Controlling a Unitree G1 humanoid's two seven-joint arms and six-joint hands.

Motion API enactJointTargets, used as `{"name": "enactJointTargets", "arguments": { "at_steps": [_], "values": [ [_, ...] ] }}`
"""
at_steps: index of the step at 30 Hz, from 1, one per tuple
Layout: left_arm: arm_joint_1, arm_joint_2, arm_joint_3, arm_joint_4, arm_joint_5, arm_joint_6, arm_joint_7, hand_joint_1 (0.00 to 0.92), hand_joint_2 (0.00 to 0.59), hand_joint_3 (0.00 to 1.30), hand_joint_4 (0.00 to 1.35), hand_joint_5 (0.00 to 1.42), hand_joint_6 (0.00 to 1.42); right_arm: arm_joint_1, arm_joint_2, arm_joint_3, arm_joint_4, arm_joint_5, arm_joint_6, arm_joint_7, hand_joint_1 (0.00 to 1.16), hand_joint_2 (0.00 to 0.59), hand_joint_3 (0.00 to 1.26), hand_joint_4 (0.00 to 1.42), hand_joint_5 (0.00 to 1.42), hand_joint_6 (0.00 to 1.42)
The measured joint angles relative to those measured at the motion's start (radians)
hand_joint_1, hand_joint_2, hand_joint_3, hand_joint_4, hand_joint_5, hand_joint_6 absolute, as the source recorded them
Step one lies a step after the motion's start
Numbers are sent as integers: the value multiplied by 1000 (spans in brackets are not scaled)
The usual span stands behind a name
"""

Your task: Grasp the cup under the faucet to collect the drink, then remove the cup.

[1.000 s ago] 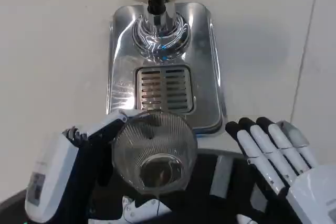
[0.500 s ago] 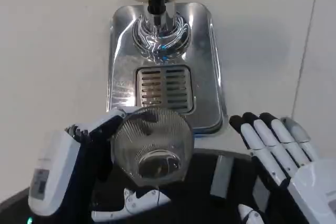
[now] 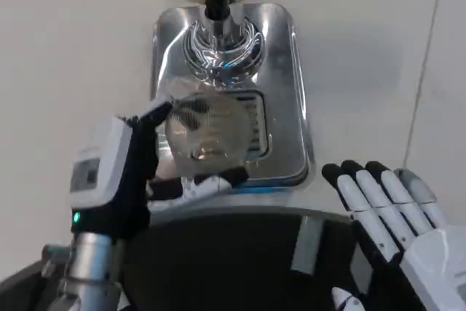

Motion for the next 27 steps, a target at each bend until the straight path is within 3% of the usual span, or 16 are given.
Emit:
{"name": "enactJointTargets", "arguments": {
  "at_steps": [14,20,22,23,25,27],
  "values": [
    [-314,-25,-94,371,-18,58,140,667,106,1255,1278,1388,1424,9,16,-15,-8,4,33,11,0,586,0,0,0,0],
    [-371,-22,-103,462,-46,62,191,657,123,1189,1216,1374,1424,34,33,-14,-25,-1,33,11,0,586,0,0,0,0],
    [-377,-17,-103,473,-54,66,201,624,131,1112,1185,1318,1424,39,36,-12,-29,-1,34,11,0,586,0,0,0,0],
    [-379,-14,-104,477,-55,68,209,595,123,1006,1041,1202,1302,37,38,-10,-30,-1,34,12,0,586,0,0,0,0],
    [-379,-5,-107,478,-57,69,216,439,87,659,611,884,1040,29,39,-4,-30,-2,40,21,0,586,0,0,0,0],
    [-379,6,-112,478,-61,69,217,299,62,427,345,702,886,13,39,0,-30,-2,43,26,0,586,0,0,0,0]
  ]
}}
